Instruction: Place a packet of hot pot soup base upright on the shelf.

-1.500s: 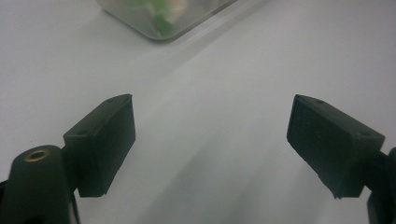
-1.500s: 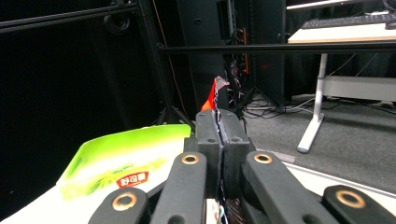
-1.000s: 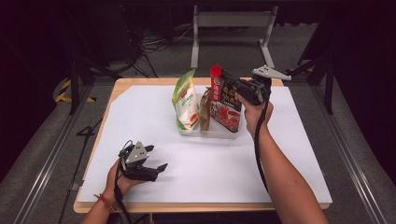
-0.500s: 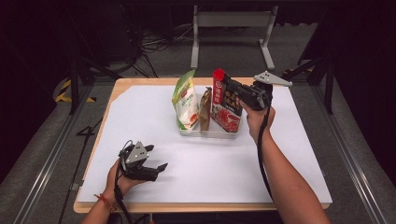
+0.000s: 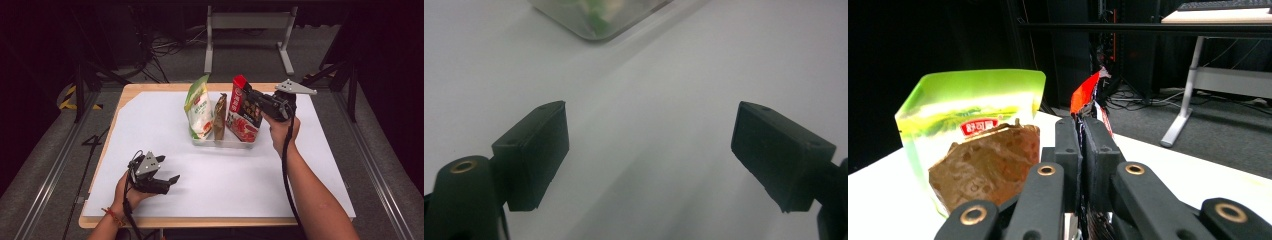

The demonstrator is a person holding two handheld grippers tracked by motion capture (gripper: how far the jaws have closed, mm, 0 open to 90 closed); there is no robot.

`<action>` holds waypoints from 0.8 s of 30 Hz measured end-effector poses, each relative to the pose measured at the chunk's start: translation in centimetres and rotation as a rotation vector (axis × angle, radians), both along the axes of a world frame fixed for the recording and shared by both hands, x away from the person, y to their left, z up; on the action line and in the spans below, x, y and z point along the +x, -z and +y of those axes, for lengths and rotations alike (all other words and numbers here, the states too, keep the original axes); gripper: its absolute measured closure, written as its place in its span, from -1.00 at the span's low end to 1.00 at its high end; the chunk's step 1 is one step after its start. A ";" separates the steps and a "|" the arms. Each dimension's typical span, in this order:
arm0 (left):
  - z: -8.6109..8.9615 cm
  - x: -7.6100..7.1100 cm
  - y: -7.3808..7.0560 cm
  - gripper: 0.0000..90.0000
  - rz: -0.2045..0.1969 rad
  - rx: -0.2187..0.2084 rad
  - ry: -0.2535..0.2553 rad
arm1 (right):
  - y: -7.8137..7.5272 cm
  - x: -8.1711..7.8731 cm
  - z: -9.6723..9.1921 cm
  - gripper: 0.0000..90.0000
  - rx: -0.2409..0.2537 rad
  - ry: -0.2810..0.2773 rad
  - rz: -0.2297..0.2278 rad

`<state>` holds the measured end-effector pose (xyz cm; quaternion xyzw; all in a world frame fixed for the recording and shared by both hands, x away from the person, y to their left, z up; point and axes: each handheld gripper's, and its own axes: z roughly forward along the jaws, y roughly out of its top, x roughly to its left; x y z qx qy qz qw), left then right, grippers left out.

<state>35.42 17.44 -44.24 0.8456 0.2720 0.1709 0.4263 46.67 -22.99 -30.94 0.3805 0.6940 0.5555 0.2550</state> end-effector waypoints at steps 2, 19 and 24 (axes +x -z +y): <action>0.0 0.0 0.0 -0.64 0.000 0.001 0.001 | 0.0 -0.1 0.0 0.89 -0.008 0.001 0.000; 0.0 0.0 0.0 -0.64 0.002 -0.001 -0.003 | -0.3 -0.7 -0.6 0.76 -0.068 -0.026 0.022; 0.1 0.0 0.0 -0.64 0.003 -0.003 -0.004 | -0.5 -1.1 -0.9 0.66 -0.105 -0.026 0.025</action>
